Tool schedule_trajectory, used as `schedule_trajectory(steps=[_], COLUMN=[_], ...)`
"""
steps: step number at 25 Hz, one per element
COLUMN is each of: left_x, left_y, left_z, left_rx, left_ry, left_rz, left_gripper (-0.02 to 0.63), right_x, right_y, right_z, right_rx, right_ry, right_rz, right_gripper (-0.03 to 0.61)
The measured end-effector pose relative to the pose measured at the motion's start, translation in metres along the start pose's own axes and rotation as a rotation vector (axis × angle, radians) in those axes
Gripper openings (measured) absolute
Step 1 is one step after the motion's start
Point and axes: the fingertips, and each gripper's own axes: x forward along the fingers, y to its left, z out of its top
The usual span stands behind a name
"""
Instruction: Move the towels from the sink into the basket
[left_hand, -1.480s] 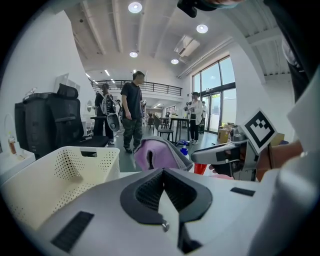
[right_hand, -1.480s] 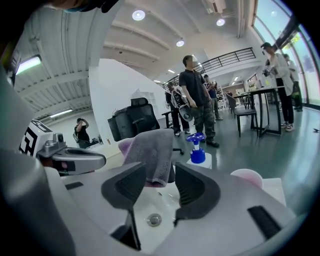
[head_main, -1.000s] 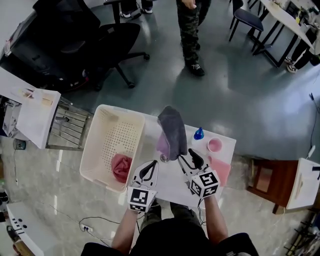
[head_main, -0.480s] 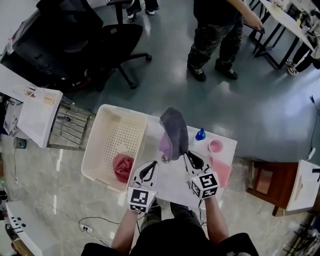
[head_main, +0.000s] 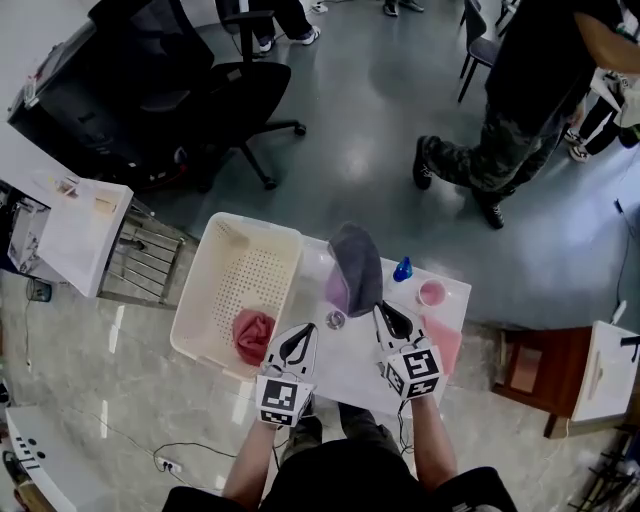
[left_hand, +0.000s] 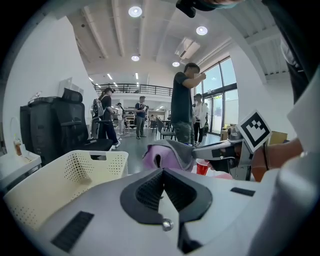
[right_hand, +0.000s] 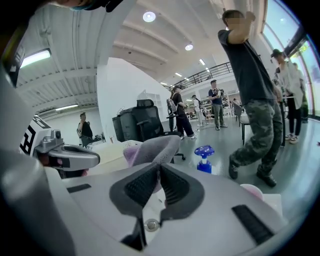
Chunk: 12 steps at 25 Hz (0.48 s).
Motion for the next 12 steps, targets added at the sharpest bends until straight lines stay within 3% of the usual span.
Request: schedule_trajectory(steps=[12], left_x=[-0.039], left_y=[0.005], left_z=[0.029], left_rx=[0.04], left_ry=[-0.09], left_rz=[0.0], left_gripper=[0.008], right_x=[-0.028], right_y=[0.031], right_z=[0.054], right_rx=[-0.097], right_ry=[-0.119], right_rz=[-0.035], right_gripper=[0.044])
